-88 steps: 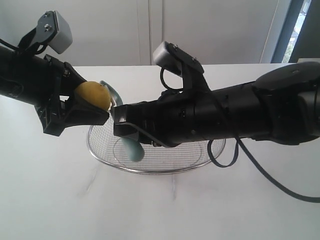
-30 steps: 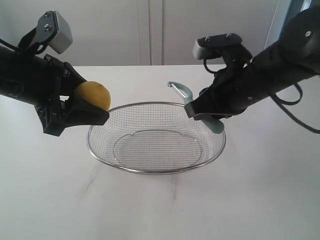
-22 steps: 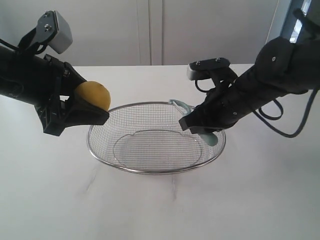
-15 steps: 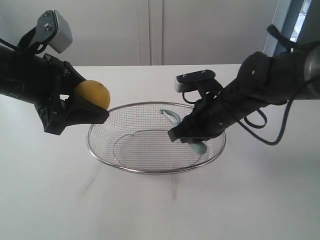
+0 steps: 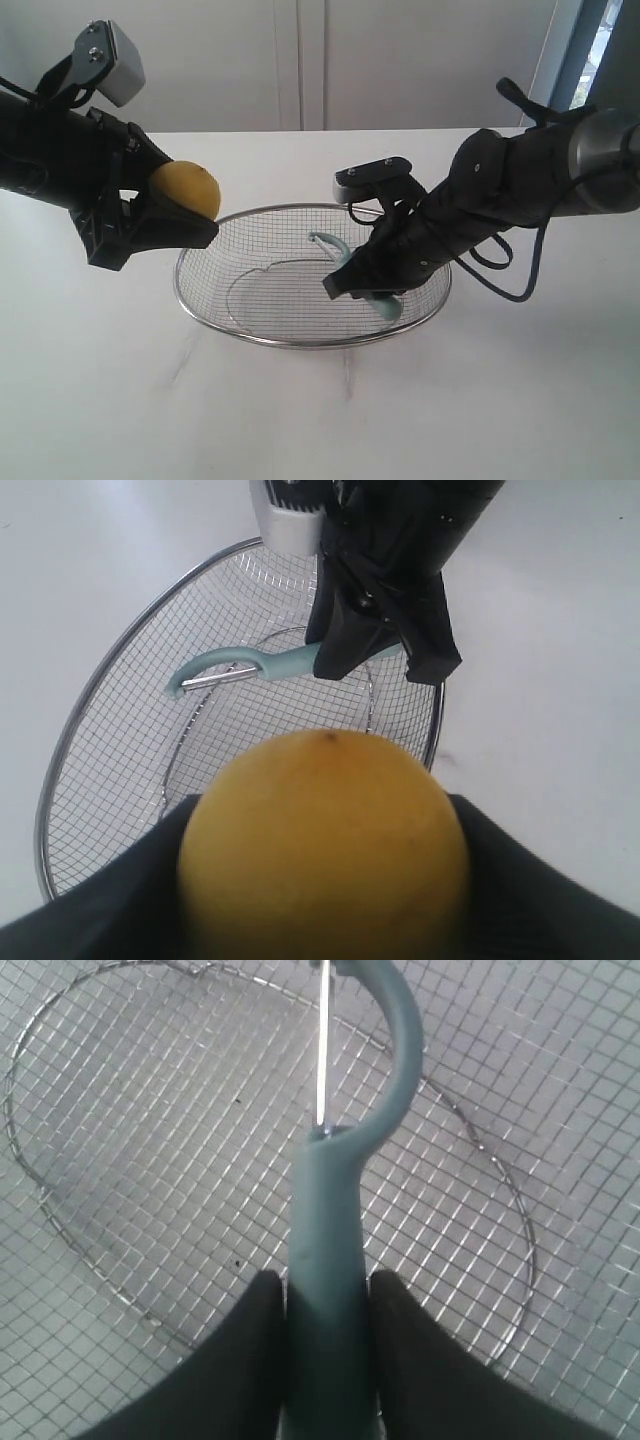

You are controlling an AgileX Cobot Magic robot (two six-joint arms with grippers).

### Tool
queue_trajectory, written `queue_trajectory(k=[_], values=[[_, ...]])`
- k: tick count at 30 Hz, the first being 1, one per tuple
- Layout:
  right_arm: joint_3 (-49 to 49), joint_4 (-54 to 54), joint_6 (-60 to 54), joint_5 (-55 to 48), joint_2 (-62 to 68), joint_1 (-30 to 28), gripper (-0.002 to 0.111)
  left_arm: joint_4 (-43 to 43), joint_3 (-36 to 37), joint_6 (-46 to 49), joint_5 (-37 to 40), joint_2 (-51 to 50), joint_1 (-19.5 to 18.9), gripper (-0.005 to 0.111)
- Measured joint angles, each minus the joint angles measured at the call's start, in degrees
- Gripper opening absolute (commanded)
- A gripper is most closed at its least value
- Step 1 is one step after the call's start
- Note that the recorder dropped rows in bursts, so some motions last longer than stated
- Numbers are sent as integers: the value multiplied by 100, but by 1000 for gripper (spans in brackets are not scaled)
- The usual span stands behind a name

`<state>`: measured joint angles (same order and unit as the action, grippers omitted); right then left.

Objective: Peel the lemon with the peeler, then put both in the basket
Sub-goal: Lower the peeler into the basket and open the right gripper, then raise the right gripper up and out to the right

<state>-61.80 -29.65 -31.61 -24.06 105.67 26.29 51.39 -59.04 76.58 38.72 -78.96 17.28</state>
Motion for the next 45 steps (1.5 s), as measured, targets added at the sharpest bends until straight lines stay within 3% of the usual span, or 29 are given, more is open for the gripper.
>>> queue_trajectory(k=[12,19,27,32,39,45], values=[[-23,0,0,-45,0,0,44,0,0,0,44,0,0,0],[-38,0,0,-237,-96,0,44,0,0,0,44,0,0,0],[-467,366,0,-1303,-1171,0,31,33,0,0,56,0,0,0],[-593,1058,216,-2232,-2190,0,0,220,0,0,56,0,0,0],[-602,2471,841,-3485,-3225,0,0,364,0,0,206,0,0,0],[-602,2610,911,-3566,-3883,0,0,386,0,0,220,-12,0,0]])
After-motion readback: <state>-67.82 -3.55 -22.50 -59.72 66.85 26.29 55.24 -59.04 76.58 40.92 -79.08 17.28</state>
